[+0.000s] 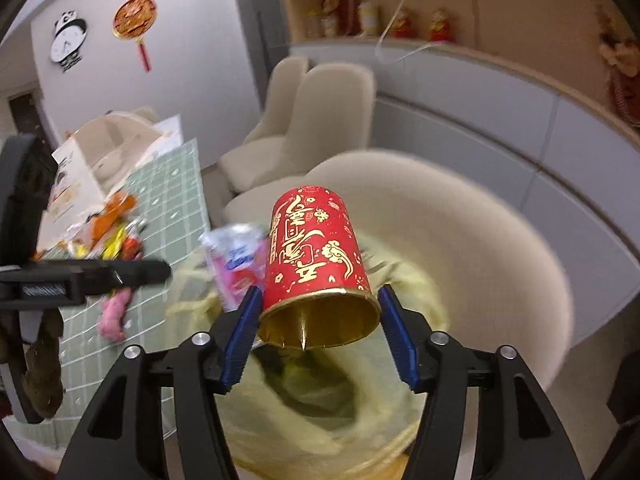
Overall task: Collect trash
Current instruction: 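Move both tools back over the snacks on the table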
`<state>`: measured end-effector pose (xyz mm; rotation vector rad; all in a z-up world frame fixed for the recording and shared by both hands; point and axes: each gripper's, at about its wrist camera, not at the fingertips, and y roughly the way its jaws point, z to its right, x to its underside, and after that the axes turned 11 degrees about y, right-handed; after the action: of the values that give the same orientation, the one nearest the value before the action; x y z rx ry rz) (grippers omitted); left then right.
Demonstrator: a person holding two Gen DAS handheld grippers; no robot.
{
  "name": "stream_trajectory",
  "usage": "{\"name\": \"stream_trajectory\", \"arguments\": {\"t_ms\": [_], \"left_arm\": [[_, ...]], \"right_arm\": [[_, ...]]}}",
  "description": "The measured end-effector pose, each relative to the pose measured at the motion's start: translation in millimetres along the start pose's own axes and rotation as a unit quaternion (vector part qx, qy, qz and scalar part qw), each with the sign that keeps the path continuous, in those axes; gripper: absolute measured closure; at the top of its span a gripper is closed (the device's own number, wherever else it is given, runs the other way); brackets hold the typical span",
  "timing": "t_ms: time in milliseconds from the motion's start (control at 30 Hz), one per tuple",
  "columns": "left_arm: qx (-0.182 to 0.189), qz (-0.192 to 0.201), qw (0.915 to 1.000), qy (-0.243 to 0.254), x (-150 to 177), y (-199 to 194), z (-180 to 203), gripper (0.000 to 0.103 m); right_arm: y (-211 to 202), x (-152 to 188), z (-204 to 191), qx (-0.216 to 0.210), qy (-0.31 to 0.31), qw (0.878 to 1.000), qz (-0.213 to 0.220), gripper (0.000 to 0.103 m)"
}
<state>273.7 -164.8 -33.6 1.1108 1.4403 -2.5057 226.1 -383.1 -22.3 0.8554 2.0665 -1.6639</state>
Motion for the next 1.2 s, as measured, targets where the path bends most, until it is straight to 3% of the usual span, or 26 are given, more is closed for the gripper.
{"name": "stream_trajectory", "arguments": {"t_ms": [67, 133, 433, 600, 867, 933, 1033, 1200], "left_arm": [[-0.020, 0.026, 0.9995, -0.003, 6, -16, -8, 0.063], [-0.044, 0.050, 0.9978, -0.006, 12, -33, -17, 0.060], [-0.099, 0.103, 0.9898, -0.005, 32, -103, -46, 0.060], [-0.132, 0.121, 0.9827, -0.046, 49, -153, -87, 0.060], [-0.208, 0.129, 0.9693, -0.023, 111, -211, -179, 0.060], [-0.211, 0.106, 0.9711, -0.033, 134, -213, -216, 0.059], [-0.213, 0.083, 0.9724, -0.045, 160, -213, -266, 0.059], [-0.189, 0.074, 0.9781, -0.048, 171, -212, -331, 0.060]], "right_arm": [[11, 3, -9, 0.016, -0.014, 1.000, -0.021, 0.039], [13, 5, -17, 0.016, -0.022, 1.000, -0.016, 0.039], [-2, 3, -50, -0.019, -0.013, 1.000, 0.007, 0.039], [-16, 7, -89, -0.035, -0.022, 0.999, 0.017, 0.039], [-7, 35, -185, -0.001, -0.043, 0.999, 0.009, 0.039], [5, 50, -206, -0.006, -0.033, 0.999, -0.017, 0.042], [22, 70, -231, 0.022, -0.039, 0.999, -0.030, 0.044], [49, 92, -263, 0.040, -0.025, 0.997, -0.056, 0.044]]}}
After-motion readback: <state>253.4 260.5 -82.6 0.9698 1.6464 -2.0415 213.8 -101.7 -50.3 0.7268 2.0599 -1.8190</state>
